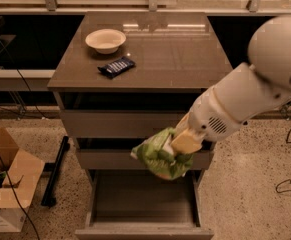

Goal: Place green jalapeno chip bag into bottom drawer

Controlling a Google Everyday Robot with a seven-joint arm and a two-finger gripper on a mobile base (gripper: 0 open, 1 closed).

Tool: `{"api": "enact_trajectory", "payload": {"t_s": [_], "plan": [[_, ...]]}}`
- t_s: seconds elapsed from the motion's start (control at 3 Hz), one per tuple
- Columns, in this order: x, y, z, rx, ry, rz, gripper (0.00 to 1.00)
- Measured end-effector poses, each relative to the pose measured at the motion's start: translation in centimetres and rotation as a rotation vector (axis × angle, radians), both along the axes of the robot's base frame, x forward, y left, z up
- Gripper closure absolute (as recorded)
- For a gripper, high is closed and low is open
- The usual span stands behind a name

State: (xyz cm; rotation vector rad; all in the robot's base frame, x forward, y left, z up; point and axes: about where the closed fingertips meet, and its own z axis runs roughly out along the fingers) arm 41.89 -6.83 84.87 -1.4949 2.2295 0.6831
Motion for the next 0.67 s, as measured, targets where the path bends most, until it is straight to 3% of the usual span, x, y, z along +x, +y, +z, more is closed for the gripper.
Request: {"api": "enact_trajectory", "payload": {"t_s": [0.33,0.67], "plan": [[-1.5,2.5,-7.6,0.034,0.135,-0.031,1.0],[-0.9,3.9,-14.9,0.063,0.207,-0.066,1.0]]}}
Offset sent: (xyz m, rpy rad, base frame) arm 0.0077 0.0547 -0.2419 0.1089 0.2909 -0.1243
